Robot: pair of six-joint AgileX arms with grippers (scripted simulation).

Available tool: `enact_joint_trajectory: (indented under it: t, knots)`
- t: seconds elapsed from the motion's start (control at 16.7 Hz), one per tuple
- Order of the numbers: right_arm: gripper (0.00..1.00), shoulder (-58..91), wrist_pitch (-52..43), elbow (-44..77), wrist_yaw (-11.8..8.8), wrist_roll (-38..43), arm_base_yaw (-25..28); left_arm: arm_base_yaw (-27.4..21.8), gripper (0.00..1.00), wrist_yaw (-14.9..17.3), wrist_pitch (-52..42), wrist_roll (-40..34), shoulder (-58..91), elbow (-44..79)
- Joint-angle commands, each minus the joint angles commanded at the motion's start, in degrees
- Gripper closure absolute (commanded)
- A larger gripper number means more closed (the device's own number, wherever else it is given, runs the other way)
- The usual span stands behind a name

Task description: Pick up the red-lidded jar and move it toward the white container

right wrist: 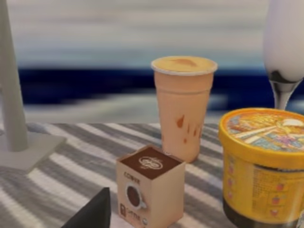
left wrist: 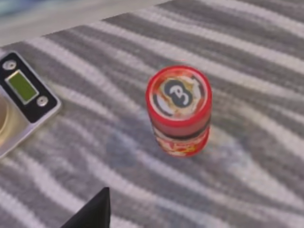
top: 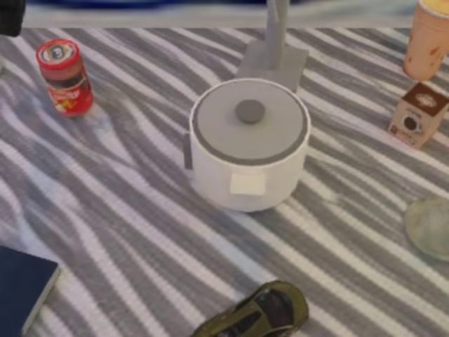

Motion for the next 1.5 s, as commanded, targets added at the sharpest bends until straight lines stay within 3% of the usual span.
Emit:
enact_joint_trajectory:
  t: [0.42,0.78,1.02,1.5]
  knots:
    - [0.00,0.0,0.0,0.0,0.0,0.0,0.0,0.4,0.00,1.4,-19.0,6.1,37.2,36.0]
    - [0.00,0.0,0.0,0.0,0.0,0.0,0.0,0.9,0.00,1.8,-28.6,9.5,57.4,56.8]
    - [0.00,0.0,0.0,0.0,0.0,0.0,0.0,1.1,0.00,1.8,-30.6,10.3,61.9,61.7]
    - [0.00,0.0,0.0,0.0,0.0,0.0,0.0,0.8,0.00,1.7,-28.4,10.0,62.5,60.1]
